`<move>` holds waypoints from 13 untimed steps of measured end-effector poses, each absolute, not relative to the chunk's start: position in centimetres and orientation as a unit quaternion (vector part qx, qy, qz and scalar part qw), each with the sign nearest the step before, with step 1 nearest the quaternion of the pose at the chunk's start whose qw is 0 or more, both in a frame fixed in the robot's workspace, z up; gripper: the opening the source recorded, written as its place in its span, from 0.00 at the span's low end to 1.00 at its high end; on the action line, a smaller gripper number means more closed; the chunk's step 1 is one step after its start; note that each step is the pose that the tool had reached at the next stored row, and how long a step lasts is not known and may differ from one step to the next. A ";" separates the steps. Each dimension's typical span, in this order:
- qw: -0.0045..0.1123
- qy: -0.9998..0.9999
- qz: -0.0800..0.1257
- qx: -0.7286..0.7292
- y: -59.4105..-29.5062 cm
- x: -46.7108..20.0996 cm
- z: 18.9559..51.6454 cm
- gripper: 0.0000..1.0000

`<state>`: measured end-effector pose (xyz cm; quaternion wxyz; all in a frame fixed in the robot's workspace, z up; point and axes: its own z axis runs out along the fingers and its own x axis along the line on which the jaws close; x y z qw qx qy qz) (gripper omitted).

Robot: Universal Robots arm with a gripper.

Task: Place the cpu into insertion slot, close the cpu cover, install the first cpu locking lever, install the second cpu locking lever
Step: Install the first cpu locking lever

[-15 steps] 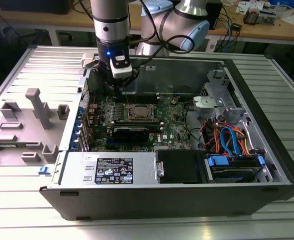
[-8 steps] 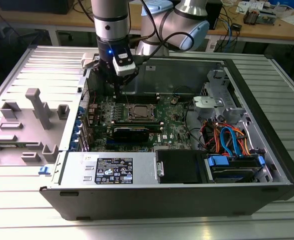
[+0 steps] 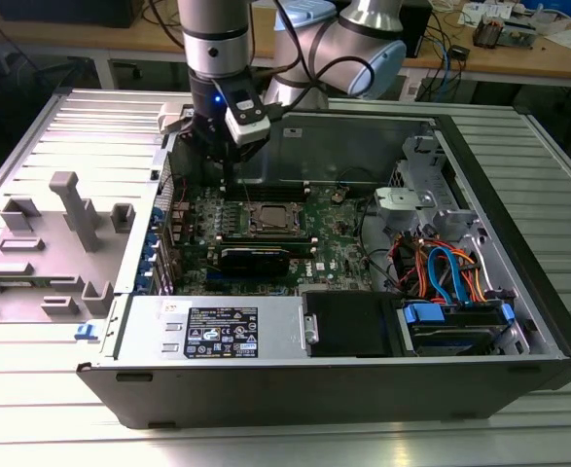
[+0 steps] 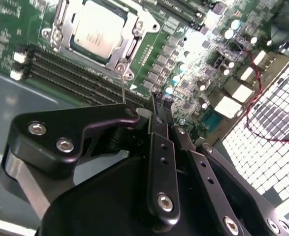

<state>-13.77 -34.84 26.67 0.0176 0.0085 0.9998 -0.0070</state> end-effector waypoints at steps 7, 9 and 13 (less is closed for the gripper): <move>0.018 1.000 -0.007 0.008 -34.2 -13.8 26.7 0.11; 0.018 1.000 -0.007 0.003 -33.8 -13.8 26.6 0.11; 0.018 1.000 -0.007 -0.002 -33.5 -13.8 26.6 0.11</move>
